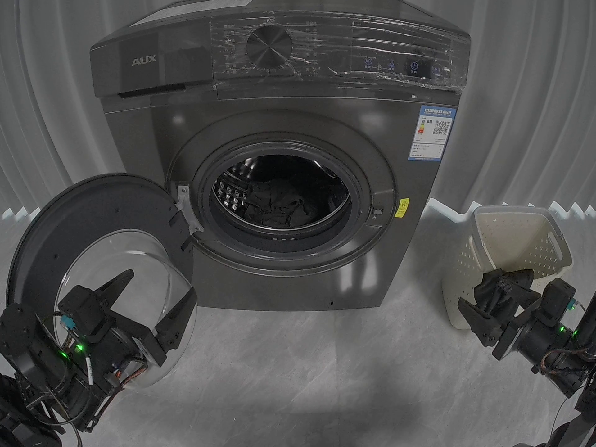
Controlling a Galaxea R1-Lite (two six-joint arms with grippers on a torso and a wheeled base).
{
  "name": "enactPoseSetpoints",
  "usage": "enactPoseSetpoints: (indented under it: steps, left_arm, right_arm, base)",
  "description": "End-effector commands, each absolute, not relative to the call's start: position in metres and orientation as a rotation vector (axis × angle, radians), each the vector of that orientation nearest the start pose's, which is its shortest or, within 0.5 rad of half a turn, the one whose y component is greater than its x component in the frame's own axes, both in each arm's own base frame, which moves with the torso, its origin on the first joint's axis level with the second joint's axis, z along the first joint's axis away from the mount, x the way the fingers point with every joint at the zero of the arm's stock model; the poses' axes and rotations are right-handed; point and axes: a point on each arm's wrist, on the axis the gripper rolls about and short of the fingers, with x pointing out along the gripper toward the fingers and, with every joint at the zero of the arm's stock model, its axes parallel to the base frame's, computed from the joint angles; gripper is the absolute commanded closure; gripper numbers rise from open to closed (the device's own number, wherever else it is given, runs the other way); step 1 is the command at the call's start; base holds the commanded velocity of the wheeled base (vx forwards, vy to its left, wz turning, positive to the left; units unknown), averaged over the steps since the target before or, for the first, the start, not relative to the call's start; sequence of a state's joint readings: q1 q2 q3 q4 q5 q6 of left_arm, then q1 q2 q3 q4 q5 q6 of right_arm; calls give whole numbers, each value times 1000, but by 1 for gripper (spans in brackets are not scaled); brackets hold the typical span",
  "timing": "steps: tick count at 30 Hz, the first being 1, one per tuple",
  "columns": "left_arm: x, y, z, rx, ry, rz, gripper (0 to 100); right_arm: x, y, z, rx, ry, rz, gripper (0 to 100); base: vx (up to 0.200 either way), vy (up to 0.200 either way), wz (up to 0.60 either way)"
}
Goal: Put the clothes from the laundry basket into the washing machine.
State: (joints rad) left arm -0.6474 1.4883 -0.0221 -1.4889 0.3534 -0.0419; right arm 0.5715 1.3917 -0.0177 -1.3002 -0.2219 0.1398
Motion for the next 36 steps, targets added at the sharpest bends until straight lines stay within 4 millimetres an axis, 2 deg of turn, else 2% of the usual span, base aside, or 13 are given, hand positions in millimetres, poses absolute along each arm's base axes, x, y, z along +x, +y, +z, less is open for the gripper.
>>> enactPoseSetpoints:
  steps: [1, 8, 14, 19, 25, 30, 36]
  left_arm:
    - [125, -82, 143, -60, -35, -277, 0]
    - [126, -75, 141, -50, -13, -230, 0]
    - [108, -63, 154, -80, -84, -230, 0]
    - [86, -48, 156, -77, -81, -233, 0]
    - [49, -23, 139, -54, -5, -230, 0]
    - [35, -11, 130, -78, 11, -167, 0]
    - [26, -3, 126, -77, -10, -71, 0]
  right_arm:
    - [115, 67, 137, 87, 73, 336, 0]
    - [110, 54, 137, 86, 85, 258, 0]
    - [98, 45, 140, 87, 71, 223, 0]
    - [80, 35, 137, 81, 88, 213, 0]
    - [51, 15, 125, 56, 135, 139, 0]
    - [28, 2, 123, -3, 31, 31, 0]
    - [7, -3, 116, -30, -53, -10, 0]
  base:
    - [0, 0, 0]
    - [-200, 0, 0]
    - [-167, 0, 0]
    - [0, 0, 0]
    - [0, 0, 0]
    - [0, 0, 0]
    - [0, 0, 0]
